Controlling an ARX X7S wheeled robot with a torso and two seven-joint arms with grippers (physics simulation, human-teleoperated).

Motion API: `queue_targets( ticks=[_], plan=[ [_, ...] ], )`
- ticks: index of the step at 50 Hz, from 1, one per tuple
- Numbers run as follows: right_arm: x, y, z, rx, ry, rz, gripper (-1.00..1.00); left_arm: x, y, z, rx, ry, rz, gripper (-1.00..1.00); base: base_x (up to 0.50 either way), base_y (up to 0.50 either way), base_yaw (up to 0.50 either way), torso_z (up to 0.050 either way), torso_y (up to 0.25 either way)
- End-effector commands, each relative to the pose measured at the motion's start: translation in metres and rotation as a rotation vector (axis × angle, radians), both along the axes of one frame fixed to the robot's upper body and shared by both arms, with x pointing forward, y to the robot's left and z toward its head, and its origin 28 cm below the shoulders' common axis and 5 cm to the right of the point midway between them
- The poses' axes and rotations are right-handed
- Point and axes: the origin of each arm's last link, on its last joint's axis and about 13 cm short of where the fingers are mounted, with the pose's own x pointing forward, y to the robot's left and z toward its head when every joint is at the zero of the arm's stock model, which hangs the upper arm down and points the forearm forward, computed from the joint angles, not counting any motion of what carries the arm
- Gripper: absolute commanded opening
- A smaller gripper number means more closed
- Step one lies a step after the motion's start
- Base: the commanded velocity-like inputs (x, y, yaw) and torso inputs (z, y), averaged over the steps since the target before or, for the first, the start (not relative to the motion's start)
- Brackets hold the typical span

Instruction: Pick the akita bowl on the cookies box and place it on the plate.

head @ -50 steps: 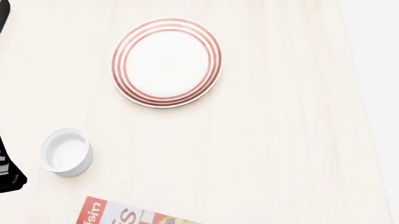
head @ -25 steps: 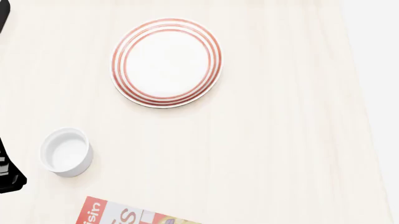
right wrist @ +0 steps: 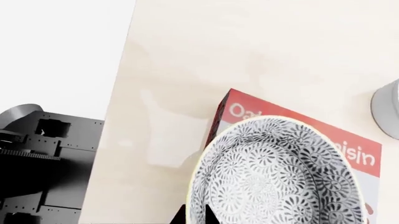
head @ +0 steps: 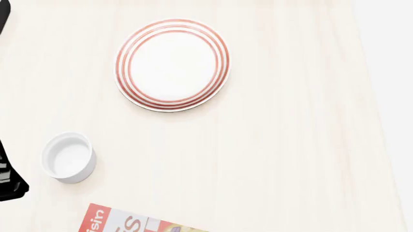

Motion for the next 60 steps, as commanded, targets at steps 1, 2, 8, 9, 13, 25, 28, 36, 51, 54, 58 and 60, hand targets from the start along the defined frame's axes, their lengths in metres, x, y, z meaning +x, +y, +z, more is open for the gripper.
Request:
queue_targets(
  ticks=[1, 2, 8, 9, 13, 25, 28, 36, 51, 54, 58, 60],
  plan=[
    [0.004, 0.003, 0.002, 0.012, -0.052, 0.009, -1.0, 0.0, 0.001, -0.001, 0.003, -0.003, -0.01, 1.0, 0.0, 0.0, 0.0, 0.0, 0.0],
    [0.004, 0.003, 0.003, 0.012, -0.06, 0.007, -1.0, 0.0, 0.001, -0.001, 0.004, -0.003, -0.011, 1.0, 0.0, 0.0, 0.0, 0.0, 0.0],
    [0.008, 0.001, 0.003, -0.008, -0.123, -0.034, -1.0, 0.0, 0.0, -0.001, 0.002, -0.001, -0.013, 1.0, 0.0, 0.0, 0.0, 0.0, 0.0],
    [0.009, 0.001, 0.004, -0.014, -0.141, -0.042, -1.0, 0.001, 0.0, -0.001, 0.002, -0.001, -0.013, 1.0, 0.0, 0.0, 0.0, 0.0, 0.0],
    [0.012, -0.001, 0.007, -0.023, -0.207, -0.077, -1.0, 0.0, 0.0, 0.0, 0.001, -0.002, -0.014, 1.0, 0.0, 0.0, 0.0, 0.0, 0.0],
    [0.017, -0.006, 0.028, -0.049, -0.414, -0.121, -1.0, -0.001, 0.0, 0.0, -0.006, -0.002, -0.017, 1.0, 0.0, 0.0, 0.0, 0.0, 0.0],
    [0.018, -0.008, 0.032, -0.062, -0.472, -0.123, -1.0, -0.001, 0.0, 0.0, -0.006, -0.001, -0.017, 1.0, 0.0, 0.0, 0.0, 0.0, 0.0],
    [0.021, -0.016, 0.039, -0.071, -0.545, -0.151, -1.0, -0.001, 0.0, 0.001, -0.006, -0.001, -0.02, 1.0, 0.0, 0.0, 0.0, 0.0, 0.0],
    [0.032, -0.027, 0.051, -0.112, -0.663, -0.202, -1.0, -0.001, -0.001, 0.0, -0.007, 0.001, -0.023, 1.0, 0.0, 0.0, 0.0, 0.0, 0.0],
    [0.037, -0.029, 0.052, -0.119, -0.67, -0.208, -1.0, -0.002, -0.002, 0.001, -0.007, -0.002, -0.026, 1.0, 0.0, 0.0, 0.0, 0.0, 0.0],
    [0.046, -0.03, 0.054, -0.115, -0.682, -0.219, -1.0, -0.002, -0.002, 0.001, -0.011, -0.002, -0.033, 1.0, 0.0, 0.0, 0.0, 0.0, 0.0],
    [0.051, -0.031, 0.056, -0.115, -0.695, -0.227, -1.0, -0.002, -0.001, 0.001, -0.013, -0.002, -0.033, 1.0, 0.0, 0.0, 0.0, 0.0, 0.0]
  ],
)
